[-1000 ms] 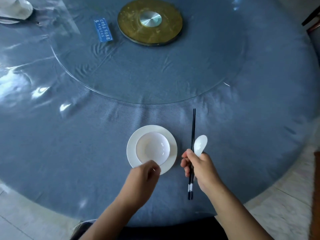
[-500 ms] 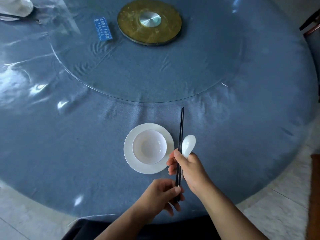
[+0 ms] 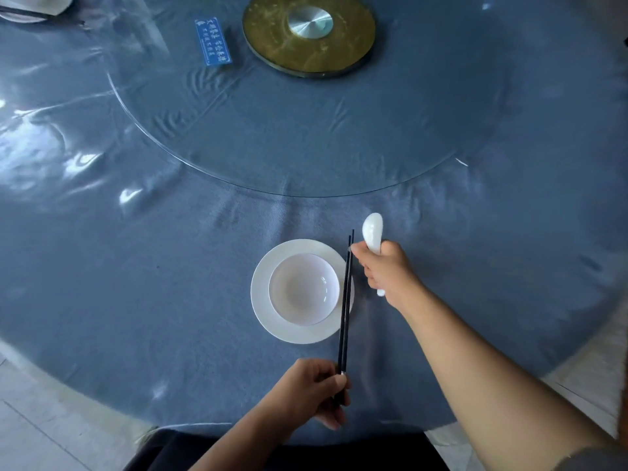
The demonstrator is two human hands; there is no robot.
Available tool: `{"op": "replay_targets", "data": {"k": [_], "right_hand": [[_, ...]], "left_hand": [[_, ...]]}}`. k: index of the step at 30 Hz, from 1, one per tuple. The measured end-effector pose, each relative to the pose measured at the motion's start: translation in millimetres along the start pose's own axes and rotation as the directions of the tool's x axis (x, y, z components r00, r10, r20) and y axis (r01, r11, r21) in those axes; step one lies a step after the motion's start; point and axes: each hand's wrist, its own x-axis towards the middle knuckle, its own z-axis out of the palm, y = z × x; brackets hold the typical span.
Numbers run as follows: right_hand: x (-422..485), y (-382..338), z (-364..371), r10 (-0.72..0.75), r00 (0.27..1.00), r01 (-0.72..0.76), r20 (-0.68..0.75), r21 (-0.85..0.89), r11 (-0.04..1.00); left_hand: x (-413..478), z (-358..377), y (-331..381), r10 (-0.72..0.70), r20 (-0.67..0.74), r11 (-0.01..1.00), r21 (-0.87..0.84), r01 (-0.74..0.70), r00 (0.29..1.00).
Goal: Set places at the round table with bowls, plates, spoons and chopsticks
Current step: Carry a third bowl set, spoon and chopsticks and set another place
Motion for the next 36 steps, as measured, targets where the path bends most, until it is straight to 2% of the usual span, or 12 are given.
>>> {"op": "replay_targets", "data": {"k": [6, 9, 12, 20, 21, 24, 26, 36], "right_hand": [[22, 2, 9, 0.043, 0.999, -0.044, -0.02, -0.061, 0.997], [26, 4, 10, 0.031, 0.999, -0.032, -0.008, -0.126, 0.991], [30, 3, 13, 0.007, 1.0, -0.008, -0.007, -0.152, 0.988], [43, -3, 21, -0.046, 0.999, 0.044, -0.007, -0.201, 0.979], [44, -3, 21, -0.041, 0.999, 0.04, -0.004, -0.199, 0.979], [46, -4, 21, -0.036, 0.999, 0.035, 0.0, -0.178, 0.983], [48, -5, 23, -0.043, 0.999, 0.039, -0.019, -0.173, 0.984], [43, -3, 31, -0.036, 0.999, 0.033, -0.023, -0.115, 0.993]], "left_hand": [[7, -1, -1, -0.029, -0.029, 0.999, 0.044, 0.03, 0.999], [8, 3, -1, -0.041, -0.07, 0.982, 0.184, 0.053, 0.997], [8, 5, 3, -0.023, -0.11, 0.923, 0.38, 0.064, 0.994], [15, -5, 13, 0.081, -0.196, 0.732, 0.677, 0.075, 0.977], [17, -6, 13, 0.086, -0.204, 0.723, 0.686, 0.08, 0.975], [20, -7, 13, 0.029, -0.19, 0.852, 0.518, 0.076, 0.981], [22, -10, 13, 0.012, -0.198, 0.894, 0.44, 0.078, 0.98], [26, -11, 1, 0.025, -0.271, 0.926, 0.37, 0.081, 0.962]]}}
